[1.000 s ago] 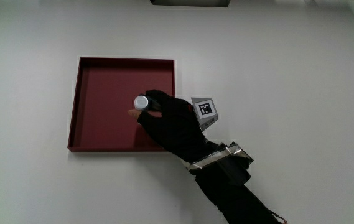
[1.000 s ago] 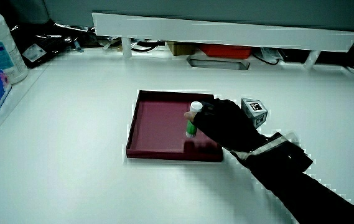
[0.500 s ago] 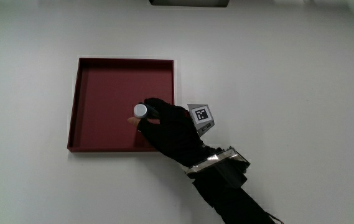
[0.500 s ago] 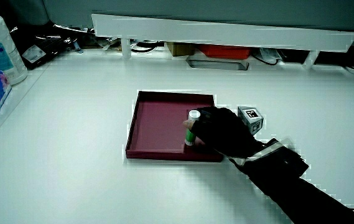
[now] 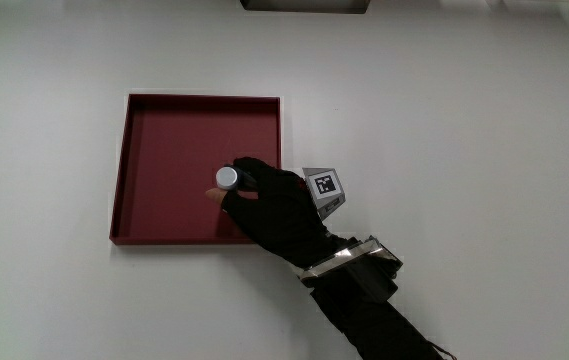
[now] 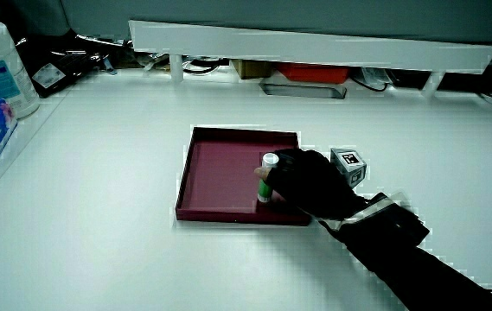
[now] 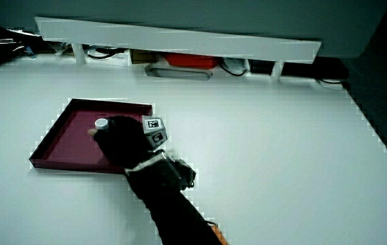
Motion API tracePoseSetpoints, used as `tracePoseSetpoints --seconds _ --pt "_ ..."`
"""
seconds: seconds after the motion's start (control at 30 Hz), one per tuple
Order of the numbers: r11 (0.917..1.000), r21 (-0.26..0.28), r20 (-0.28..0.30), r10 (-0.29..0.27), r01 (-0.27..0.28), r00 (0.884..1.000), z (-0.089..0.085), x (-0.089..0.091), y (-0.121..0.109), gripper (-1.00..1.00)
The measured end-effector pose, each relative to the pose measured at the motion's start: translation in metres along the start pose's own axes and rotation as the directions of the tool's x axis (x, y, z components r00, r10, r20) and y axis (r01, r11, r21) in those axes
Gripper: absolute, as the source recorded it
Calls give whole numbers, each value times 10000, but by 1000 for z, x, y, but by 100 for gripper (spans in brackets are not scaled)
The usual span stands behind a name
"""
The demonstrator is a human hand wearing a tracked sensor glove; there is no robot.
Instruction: Place glue stick
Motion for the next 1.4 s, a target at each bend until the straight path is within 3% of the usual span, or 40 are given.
tracePoseSetpoints --seconds 0.1,0.17,0.33,0.57,0.63,0.7,0.73,0.77,0.83,0.9,1.03,1.2,1.23,1.4 --pt "9999 -6 -41 121 -121 9999 0 -1 0 -38" --pt "10000 -43 -112 -87 87 9999 0 -2 -2 -44" --pt "9998 33 -226 192 -191 9996 0 -1 -2 -59" --pt "9990 -443 -409 18 -36 9992 7 -7 -7 -79" --pt "9980 -617 49 124 -121 9999 12 -11 -10 -85" --pt "9938 -1102 221 157 -131 9996 17 -19 -13 -91" --pt "9902 -1388 421 229 -168 9989 20 -22 -14 -94" --pt "9854 -1699 866 7 141 9962 24 -28 -16 -97" --pt "9764 -2160 1045 144 86 9944 30 -31 -19 -100" --pt "9591 -2804 910 -137 388 9958 35 -38 -21 -100" --pt "9424 -3331 915 14 292 9958 47 -55 -29 -100" --pt "9353 -3459 1547 -210 740 9877 66 -76 -43 -100" --pt "9322 -3559 1357 -183 660 9906 69 -79 -46 -100" --pt "9319 -3582 1841 97 579 9829 87 -91 -57 -100"
